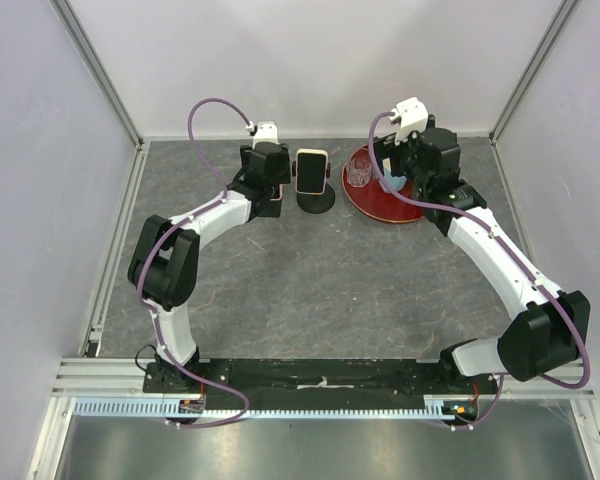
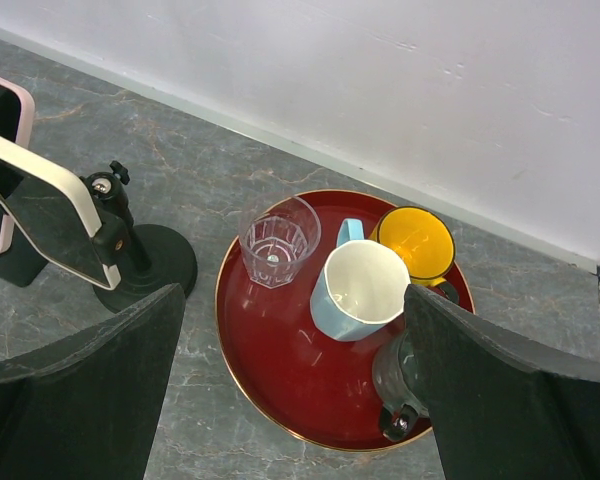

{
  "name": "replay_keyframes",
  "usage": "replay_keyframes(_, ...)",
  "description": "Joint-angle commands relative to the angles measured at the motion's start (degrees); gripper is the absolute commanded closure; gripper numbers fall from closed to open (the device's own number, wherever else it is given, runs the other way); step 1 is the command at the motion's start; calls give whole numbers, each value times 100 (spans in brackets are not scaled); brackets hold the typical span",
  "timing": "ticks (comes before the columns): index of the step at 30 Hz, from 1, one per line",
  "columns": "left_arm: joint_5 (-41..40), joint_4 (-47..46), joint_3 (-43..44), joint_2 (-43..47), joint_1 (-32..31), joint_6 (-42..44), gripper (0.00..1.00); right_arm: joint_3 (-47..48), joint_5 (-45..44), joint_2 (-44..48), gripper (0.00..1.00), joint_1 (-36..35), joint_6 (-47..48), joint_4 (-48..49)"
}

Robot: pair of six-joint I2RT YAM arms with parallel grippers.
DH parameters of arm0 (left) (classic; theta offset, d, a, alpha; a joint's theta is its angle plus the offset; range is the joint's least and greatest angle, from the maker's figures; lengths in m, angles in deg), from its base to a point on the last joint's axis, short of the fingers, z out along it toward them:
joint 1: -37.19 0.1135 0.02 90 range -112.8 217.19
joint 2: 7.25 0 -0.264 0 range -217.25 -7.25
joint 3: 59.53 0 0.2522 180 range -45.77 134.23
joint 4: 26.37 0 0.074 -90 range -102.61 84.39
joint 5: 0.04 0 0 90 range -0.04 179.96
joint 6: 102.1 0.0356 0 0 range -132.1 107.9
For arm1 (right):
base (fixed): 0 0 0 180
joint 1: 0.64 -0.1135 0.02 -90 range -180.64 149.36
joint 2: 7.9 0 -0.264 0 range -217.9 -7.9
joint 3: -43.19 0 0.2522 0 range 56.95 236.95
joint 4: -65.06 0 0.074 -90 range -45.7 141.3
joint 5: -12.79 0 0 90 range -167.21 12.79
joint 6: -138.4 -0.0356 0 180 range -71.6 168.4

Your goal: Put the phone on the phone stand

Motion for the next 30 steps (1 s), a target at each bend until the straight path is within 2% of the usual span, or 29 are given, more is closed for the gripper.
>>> replay_keyframes(1, 41, -801, -146, 335, 9, 368, 98, 13, 35, 40, 2, 26, -16, 241)
replay_keyframes(14, 455, -933, -138, 598, 79, 613, 98, 21, 70, 14, 2, 26, -25, 232)
replay_keyframes(21, 753, -1232, -463, 783, 255, 482, 98, 21, 105, 49, 2, 26, -42, 223)
replay_keyframes(30, 763, -1320, -648, 775, 272, 438, 98, 21, 131, 32, 2, 26, -42, 223)
